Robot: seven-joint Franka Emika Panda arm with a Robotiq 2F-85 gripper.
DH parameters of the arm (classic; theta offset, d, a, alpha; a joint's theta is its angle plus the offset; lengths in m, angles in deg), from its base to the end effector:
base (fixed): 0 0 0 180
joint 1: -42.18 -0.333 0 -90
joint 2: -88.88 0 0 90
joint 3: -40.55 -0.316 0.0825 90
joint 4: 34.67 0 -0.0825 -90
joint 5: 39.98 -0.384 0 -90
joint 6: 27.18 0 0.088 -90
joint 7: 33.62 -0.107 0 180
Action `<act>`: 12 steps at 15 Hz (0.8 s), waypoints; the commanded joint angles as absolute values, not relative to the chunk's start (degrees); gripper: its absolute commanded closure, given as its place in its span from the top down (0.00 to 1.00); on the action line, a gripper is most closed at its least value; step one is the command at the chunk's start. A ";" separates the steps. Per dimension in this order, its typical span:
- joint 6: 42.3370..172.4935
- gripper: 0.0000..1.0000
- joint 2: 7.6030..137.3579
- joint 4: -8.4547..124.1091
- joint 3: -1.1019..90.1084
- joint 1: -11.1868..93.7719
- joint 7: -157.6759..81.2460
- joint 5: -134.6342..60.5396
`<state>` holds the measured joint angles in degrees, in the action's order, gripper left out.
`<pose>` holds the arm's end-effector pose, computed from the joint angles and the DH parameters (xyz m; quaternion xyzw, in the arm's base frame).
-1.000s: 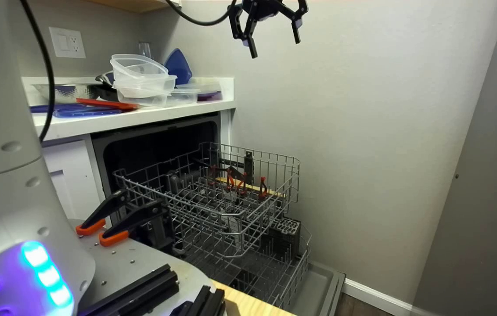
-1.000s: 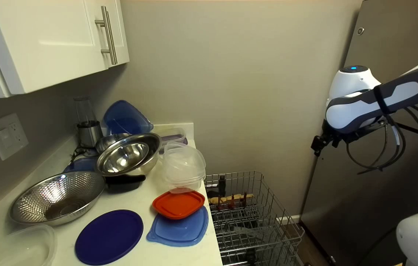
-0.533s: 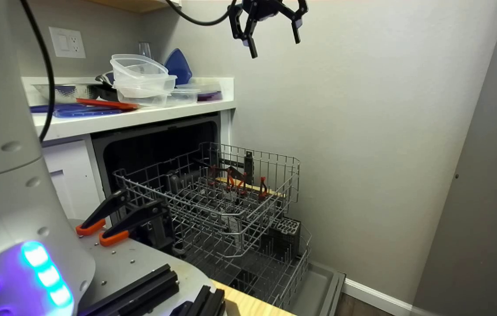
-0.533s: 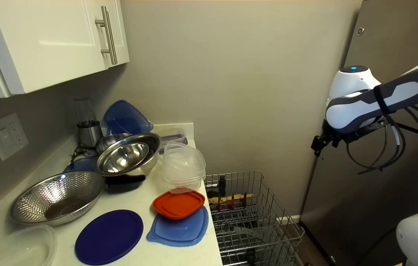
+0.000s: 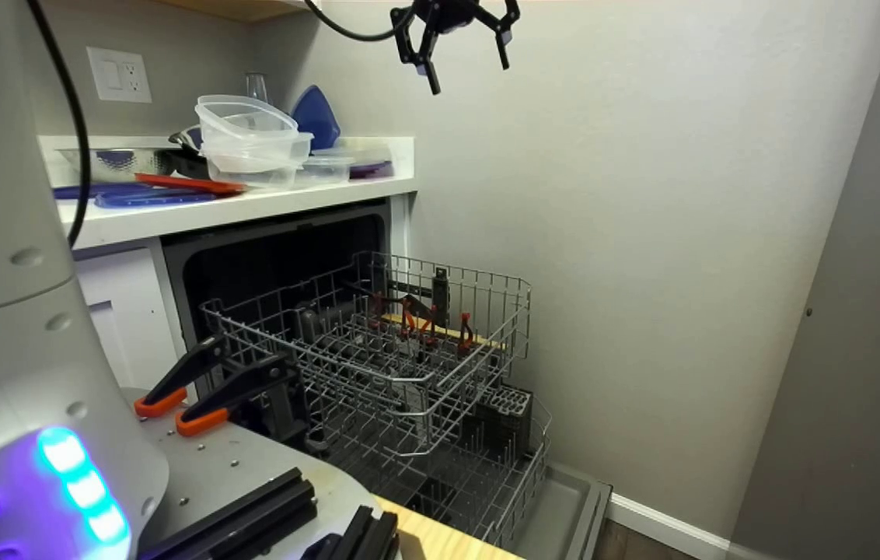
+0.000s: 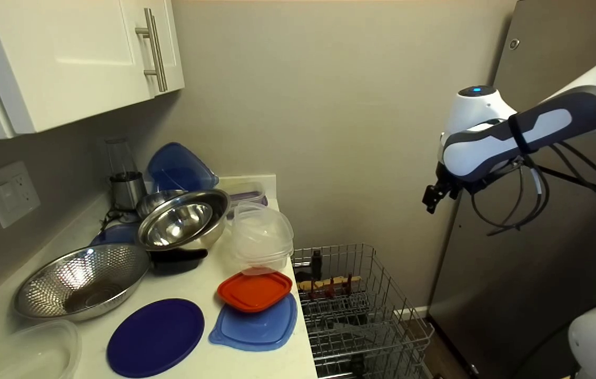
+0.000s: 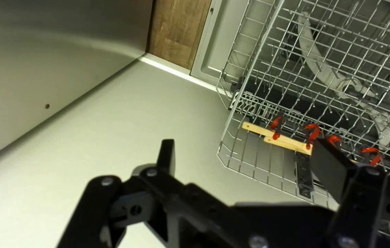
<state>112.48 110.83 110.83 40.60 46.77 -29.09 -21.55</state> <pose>0.4368 -0.0362 0.4352 0.9775 0.1054 0.1283 0.1303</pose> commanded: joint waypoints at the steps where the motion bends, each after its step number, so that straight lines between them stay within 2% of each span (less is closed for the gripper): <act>1: 112.46 1.00 104.60 105.11 40.04 44.99 -25.78 -20.95; 12: 112.27 1.00 94.44 98.48 40.41 41.94 -16.76 -23.28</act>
<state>112.57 96.53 100.86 40.09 42.81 -21.45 -21.87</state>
